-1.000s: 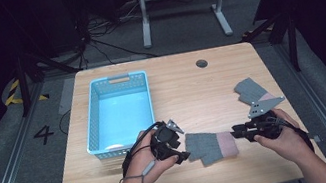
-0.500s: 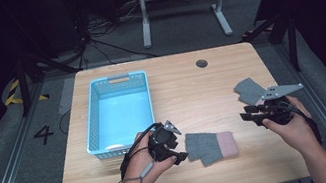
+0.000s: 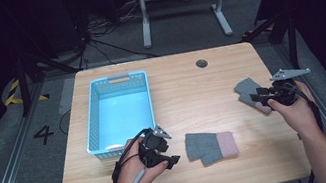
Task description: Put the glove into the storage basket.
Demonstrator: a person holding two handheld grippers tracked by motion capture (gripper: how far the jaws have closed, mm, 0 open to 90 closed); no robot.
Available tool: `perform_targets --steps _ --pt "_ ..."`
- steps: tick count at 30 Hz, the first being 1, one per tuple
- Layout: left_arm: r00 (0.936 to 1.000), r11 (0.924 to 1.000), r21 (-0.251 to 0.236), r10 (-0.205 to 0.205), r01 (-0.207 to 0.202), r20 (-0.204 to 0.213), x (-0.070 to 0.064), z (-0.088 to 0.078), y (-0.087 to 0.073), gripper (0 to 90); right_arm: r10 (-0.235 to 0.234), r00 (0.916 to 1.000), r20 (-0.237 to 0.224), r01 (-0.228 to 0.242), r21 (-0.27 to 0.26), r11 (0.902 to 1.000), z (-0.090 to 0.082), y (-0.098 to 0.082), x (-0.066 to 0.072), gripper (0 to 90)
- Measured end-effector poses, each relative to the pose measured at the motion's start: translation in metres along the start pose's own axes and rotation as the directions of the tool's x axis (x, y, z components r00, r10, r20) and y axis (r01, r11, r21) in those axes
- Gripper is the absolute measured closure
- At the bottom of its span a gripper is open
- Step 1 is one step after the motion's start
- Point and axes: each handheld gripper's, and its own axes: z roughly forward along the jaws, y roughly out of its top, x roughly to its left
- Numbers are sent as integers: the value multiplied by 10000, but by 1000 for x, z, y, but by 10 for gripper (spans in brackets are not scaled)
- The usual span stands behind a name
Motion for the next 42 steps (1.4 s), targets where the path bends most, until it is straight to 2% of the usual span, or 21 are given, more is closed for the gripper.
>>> perform_targets --steps 4,11,16,19,23,26,29,30,32,37,38,42 --pt "9998 9999 -45 -162 162 -125 2 -3 -8 456 278 9989 365 -285 187 9994 14 1 -14 544" --pt "9989 9992 -107 -395 392 -268 4 -7 -15 455 395 9963 758 -443 620 9971 37 -1 -28 498" --pt "9981 9986 -139 -514 509 -333 3 -8 -19 453 431 9946 942 -517 906 9945 51 -5 -36 479" --pt "9981 9987 -122 -506 502 -362 3 -8 -19 450 573 9953 775 -645 933 9936 57 -8 -41 471" --pt "9982 9987 -133 -491 486 -354 3 -8 -19 450 403 9937 1044 -522 1145 9921 61 -11 -44 466" --pt "9982 9988 -56 -494 493 -352 3 -8 -19 446 266 9909 1322 -486 1660 9849 67 -17 -48 454" --pt "9981 9987 -54 -513 512 -343 2 -8 -19 446 107 9891 1469 -380 1844 9821 71 -19 -49 447" --pt "9981 9987 -57 -512 510 -346 2 -7 -19 446 256 9895 1420 -526 1894 9805 72 -20 -48 463" --pt "9983 9988 -35 -483 482 -333 2 -7 -18 446 268 9897 1405 -536 1906 9802 72 -20 -47 475" --pt "9986 9991 23 -422 423 -312 1 -5 -17 446 445 9912 1244 -652 1672 9838 71 -23 -48 612" --pt "9986 9991 23 -422 423 -312 1 -5 -17 446 445 9912 1244 -652 1672 9838 71 -23 -48 612" --pt "9987 9992 14 -403 403 -328 0 -5 -17 446 272 9913 1285 -502 1795 9825 70 -22 -46 778"
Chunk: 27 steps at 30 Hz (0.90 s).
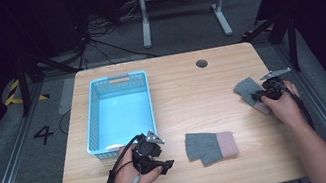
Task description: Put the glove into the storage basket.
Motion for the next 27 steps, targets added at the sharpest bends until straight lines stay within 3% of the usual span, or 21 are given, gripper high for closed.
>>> perform_targets --steps 9,17,23,27 --pt "10000 10000 -30 -25 25 37 1 0 1 446 -145 9999 24 145 -75 9999 -7 2 1 841" --pt "9999 9999 -52 99 -99 72 0 1 4 446 -202 9993 -318 183 -594 9981 -30 7 7 842" --pt "9997 9997 -70 222 -221 144 1 3 8 446 -419 9973 -609 364 -889 9954 -50 11 19 841" --pt "9993 9995 -84 310 -309 202 1 4 12 447 -967 9914 -877 868 -1100 9901 -65 15 35 841"
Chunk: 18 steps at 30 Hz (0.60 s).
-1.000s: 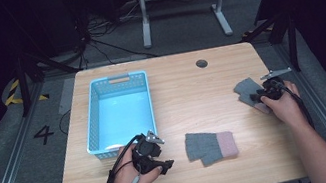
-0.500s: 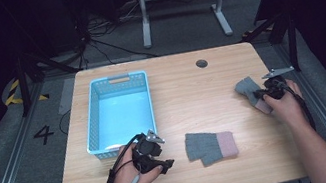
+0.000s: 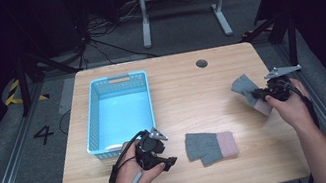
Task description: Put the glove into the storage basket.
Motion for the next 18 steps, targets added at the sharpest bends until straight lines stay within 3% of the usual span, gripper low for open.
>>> perform_targets --steps 6,10,13,14,15,16,17,18 --pt "9999 9999 -86 108 -107 79 0 1 4 445 -537 9977 -403 532 -146 9985 -12 6 17 840" --pt "9998 9997 -172 170 -168 110 0 1 7 442 -945 9918 -864 924 -278 9953 -21 10 32 840" --pt "9997 9996 -186 198 -196 129 0 2 7 442 -1391 9821 -1270 1356 -360 9901 -26 14 44 838" --pt "9996 9995 -155 276 -276 37 -1 2 7 456 -1783 9695 -1684 1760 -286 9840 -27 16 52 838" --pt "9996 9995 -155 276 -276 37 -1 2 7 463 -1783 9695 -1684 1760 -286 9840 -27 16 52 838" --pt "9996 9995 -150 286 -286 26 -1 2 7 467 -2029 9618 -1840 2014 -273 9791 -28 17 60 837" --pt "9996 9994 -180 293 -292 14 -1 2 6 467 -2029 9618 -1840 2014 -273 9791 -28 17 60 837" --pt "9995 9989 -354 294 -291 80 0 3 6 473 -2190 9531 -2088 2177 -294 9756 -30 19 67 837"
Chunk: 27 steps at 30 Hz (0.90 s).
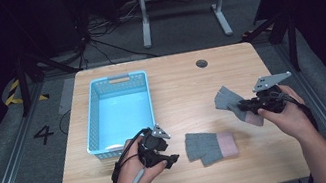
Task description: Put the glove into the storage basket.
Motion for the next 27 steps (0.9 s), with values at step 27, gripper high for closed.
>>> perform_targets --steps 27 --pt "9993 9999 132 -96 91 366 -3 -1 0 535 -1566 9602 -2314 1719 473 9840 26 13 57 830"
